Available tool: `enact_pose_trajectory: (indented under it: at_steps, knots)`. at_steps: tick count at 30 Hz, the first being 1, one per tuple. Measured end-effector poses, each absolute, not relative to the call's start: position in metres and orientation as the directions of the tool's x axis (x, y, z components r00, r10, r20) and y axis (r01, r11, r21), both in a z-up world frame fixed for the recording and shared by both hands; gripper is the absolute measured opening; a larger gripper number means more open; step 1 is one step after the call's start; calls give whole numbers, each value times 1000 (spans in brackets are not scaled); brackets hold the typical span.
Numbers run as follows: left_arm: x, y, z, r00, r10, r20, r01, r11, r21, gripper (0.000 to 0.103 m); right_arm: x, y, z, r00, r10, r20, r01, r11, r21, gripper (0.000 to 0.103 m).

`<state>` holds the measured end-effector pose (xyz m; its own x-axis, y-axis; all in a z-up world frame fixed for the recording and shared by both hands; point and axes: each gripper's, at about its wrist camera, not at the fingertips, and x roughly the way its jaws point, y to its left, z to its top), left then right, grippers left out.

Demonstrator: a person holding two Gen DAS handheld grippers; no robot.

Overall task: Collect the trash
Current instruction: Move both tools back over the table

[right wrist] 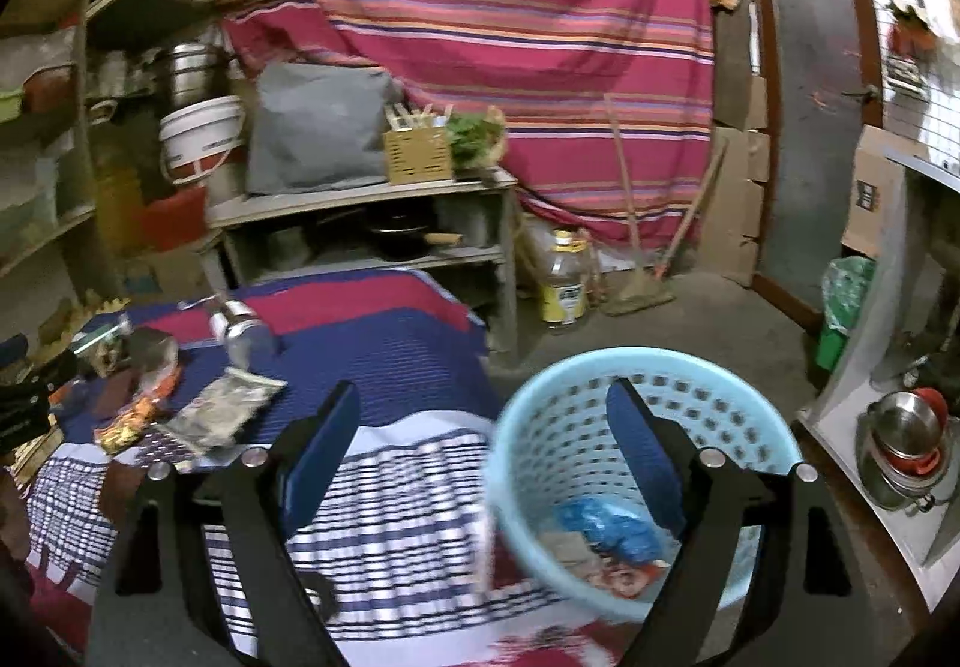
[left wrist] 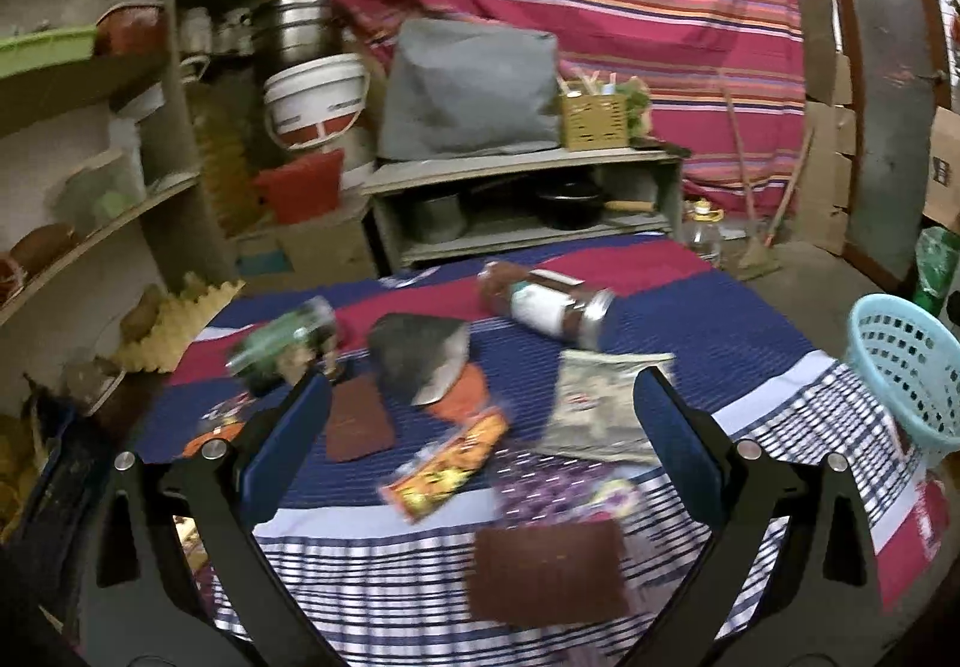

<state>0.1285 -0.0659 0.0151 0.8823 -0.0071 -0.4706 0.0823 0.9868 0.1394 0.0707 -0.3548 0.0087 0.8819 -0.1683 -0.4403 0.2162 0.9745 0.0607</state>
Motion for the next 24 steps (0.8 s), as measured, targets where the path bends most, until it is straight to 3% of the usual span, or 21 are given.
enact_pose_trajectory:
  at_steps: [6, 13, 24]
  knots:
    - [141, -28, 1, 874, 22, -486, 60, 987, 152, 97, 83, -315, 10, 882, -130, -453, 174, 983, 56, 83]
    - [160, 5, -18, 845, 5, -534, 30, 998, 57, 97, 101, -282, 10, 879, -111, -464, 135, 991, 17, 83]
    - [175, 21, -16, 864, 38, -502, 1, 997, 77, 97, 141, -246, 7, 869, -77, -488, 104, 994, 28, 83]
